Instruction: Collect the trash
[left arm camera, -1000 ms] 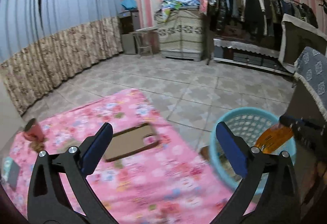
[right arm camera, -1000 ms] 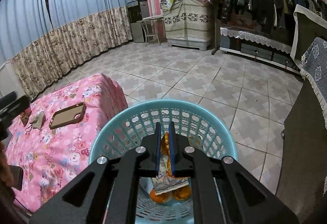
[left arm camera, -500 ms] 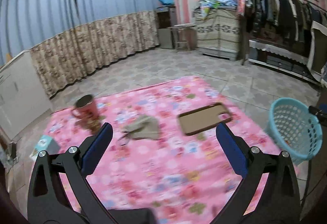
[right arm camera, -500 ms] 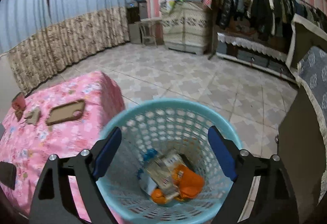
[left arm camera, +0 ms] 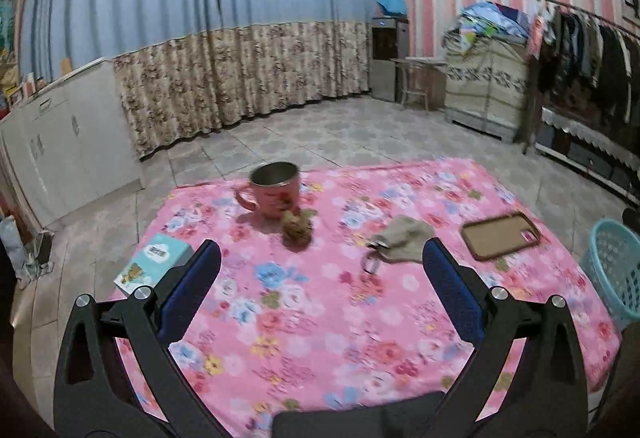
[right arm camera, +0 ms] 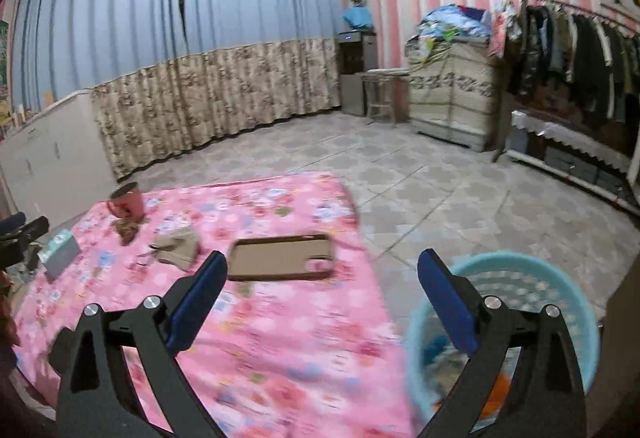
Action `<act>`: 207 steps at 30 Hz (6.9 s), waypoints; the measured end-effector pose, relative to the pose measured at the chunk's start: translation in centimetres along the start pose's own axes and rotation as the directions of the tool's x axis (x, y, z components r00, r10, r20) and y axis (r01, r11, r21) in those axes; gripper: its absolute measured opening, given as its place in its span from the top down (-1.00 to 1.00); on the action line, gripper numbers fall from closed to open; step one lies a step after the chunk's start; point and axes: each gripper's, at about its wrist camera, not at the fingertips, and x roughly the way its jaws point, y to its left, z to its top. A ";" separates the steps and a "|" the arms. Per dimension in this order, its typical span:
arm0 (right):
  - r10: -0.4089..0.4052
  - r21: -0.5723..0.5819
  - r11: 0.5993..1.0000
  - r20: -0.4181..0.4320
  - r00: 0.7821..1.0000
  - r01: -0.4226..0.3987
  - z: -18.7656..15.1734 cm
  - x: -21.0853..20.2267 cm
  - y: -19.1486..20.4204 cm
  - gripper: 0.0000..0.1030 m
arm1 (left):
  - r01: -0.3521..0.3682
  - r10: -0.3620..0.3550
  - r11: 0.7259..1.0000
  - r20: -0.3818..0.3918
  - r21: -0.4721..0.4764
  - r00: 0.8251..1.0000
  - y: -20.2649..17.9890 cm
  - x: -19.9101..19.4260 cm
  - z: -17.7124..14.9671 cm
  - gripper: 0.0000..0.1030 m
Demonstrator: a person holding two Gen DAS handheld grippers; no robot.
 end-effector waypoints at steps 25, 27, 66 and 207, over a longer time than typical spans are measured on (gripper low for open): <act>0.065 -0.076 0.994 -0.136 0.989 -0.076 2.4 16.4 10.6 -0.83 | -0.049 0.013 0.989 -0.243 -0.141 0.970 4.3 18.1 1.1 -0.90; 0.064 -0.071 0.994 -0.168 0.984 -0.077 1.9 17.4 10.5 -0.83 | -0.067 0.041 0.994 -0.269 -0.086 0.962 3.4 19.7 0.8 -0.89; 0.067 -0.206 0.968 -0.328 0.942 -0.141 -2.5 19.7 16.5 -0.80 | -0.134 0.114 0.989 -0.266 -0.059 0.957 4.8 12.5 -1.1 0.15; 0.037 0.030 0.999 0.065 0.997 -0.039 -5.4 -8.3 3.8 -0.92 | -0.011 0.018 0.997 0.100 -0.071 0.995 -2.8 -11.7 -7.0 -0.90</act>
